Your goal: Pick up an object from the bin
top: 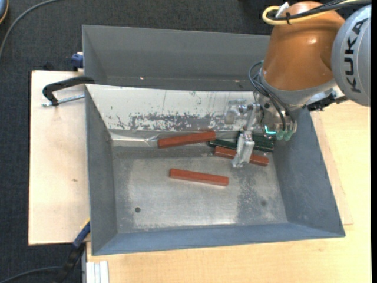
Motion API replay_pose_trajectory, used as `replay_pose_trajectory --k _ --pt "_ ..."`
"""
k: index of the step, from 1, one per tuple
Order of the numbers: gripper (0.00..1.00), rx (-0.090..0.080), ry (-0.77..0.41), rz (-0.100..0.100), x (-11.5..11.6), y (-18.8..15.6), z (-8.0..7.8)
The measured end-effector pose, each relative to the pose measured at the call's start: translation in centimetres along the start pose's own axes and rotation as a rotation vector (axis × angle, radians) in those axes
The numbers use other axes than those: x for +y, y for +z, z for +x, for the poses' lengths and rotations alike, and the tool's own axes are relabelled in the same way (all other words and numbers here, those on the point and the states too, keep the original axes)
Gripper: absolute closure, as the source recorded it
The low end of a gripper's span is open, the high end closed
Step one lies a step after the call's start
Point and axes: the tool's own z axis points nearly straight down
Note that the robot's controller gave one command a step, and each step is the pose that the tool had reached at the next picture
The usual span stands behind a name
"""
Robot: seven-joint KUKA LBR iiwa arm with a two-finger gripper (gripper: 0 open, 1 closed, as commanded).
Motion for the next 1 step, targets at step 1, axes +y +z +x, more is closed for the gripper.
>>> replay_pose_trajectory --k 1 --pt "0.0 0.004 -0.035 0.0 3.58 17.84 1.99"
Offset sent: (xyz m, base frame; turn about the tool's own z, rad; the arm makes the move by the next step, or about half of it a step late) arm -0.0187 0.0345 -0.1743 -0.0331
